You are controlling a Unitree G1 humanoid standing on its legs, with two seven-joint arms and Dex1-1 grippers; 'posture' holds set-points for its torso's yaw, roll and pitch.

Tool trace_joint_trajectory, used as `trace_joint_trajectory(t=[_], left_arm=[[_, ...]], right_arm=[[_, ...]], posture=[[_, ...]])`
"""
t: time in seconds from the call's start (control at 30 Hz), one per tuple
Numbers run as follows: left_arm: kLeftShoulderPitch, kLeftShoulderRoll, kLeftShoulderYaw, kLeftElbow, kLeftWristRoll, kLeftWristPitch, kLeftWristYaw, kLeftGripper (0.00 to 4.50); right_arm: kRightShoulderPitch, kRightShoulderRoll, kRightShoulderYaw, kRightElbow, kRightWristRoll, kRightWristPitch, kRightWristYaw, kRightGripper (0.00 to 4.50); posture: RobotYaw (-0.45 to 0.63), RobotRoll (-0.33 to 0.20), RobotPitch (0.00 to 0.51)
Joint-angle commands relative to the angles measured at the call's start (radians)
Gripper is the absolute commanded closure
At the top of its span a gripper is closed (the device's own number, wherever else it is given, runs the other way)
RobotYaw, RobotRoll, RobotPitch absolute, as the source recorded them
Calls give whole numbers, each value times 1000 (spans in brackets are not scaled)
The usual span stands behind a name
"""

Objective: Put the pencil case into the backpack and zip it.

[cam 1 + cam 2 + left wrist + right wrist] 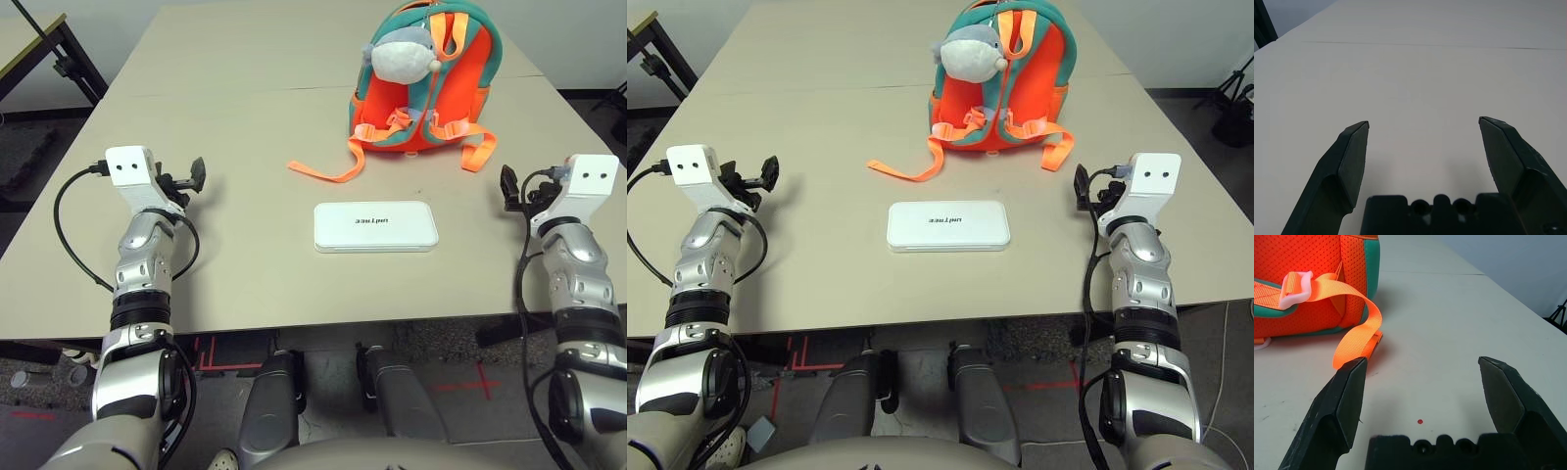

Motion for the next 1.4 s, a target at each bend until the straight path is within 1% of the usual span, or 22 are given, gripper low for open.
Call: trace_joint_trajectory(t=[0.03, 0.27, 0.3, 0.4, 0.53, 0.73, 0.8, 0.83, 0.9, 0.93, 1.0, 1.1, 1.17, 1.3, 1.4], left_arm=[[13, -5, -1, -4, 5, 6, 8, 0], [14, -2, -1, -32, -1, 27, 8, 0], [14, -1, -1, -43, -6, 37, 6, 0], [19, -2, 2, -94, -30, 92, -2, 0], [11, -13, -5, -219, -112, 268, -38, 0], [-5, -17, 10, -372, -287, 587, -70, 0], [-7, -17, 12, -421, -359, 706, -85, 0], [-11, -22, 24, -438, -412, 784, -84, 0], [-30, -42, 75, -453, -527, 925, -51, 0], [-41, -53, 106, -447, -569, 968, -27, 0], [-63, -68, 161, -420, -643, 1051, 17, 0], [-72, -80, 198, -400, -737, 1184, 46, 0], [-66, -81, 201, -389, -772, 1268, 60, 0], [-75, -83, 218, -326, -792, 1416, 113, 0], [-91, -89, 231, -286, -795, 1460, 117, 0]], right_arm=[[-4, 0, 0, 7, -2, -1, -2, 10], [-14, 6, 8, 12, -3, 0, 1, 10], [-16, 6, 8, 17, -4, -2, 1, 10], [-22, 7, 10, 30, -6, -6, -1, 10], [-22, 9, 15, 23, -6, 0, 3, 10], [-21, -2, 32, 26, -18, 7, 28, 10], [-22, -5, 39, 28, -23, 6, 36, 10], [-22, -6, 43, 29, -27, 6, 39, 10], [-22, -5, 49, 29, -31, 4, 42, 10], [-21, -4, 51, 28, -32, 3, 43, 10], [-20, -3, 54, 24, -34, 4, 48, 10], [-15, -4, 59, 15, -37, 6, 55, 10], [-10, -6, 61, 8, -41, 10, 59, 10], [5, -6, 59, -6, -43, 12, 62, 10], [21, -5, 57, -20, -42, 15, 60, 10]], posture=[[-75, 0, 148], [-52, 0, 153], [-43, 0, 160], [-43, 0, 157], [-38, 0, 156], [-32, 0, 157], [-33, 0, 157], [-34, 0, 154], [-40, 0, 149], [-42, 0, 147], [-47, 0, 144], [-54, 0, 142], [-62, 0, 141], [-80, 0, 137], [-86, 0, 135]])
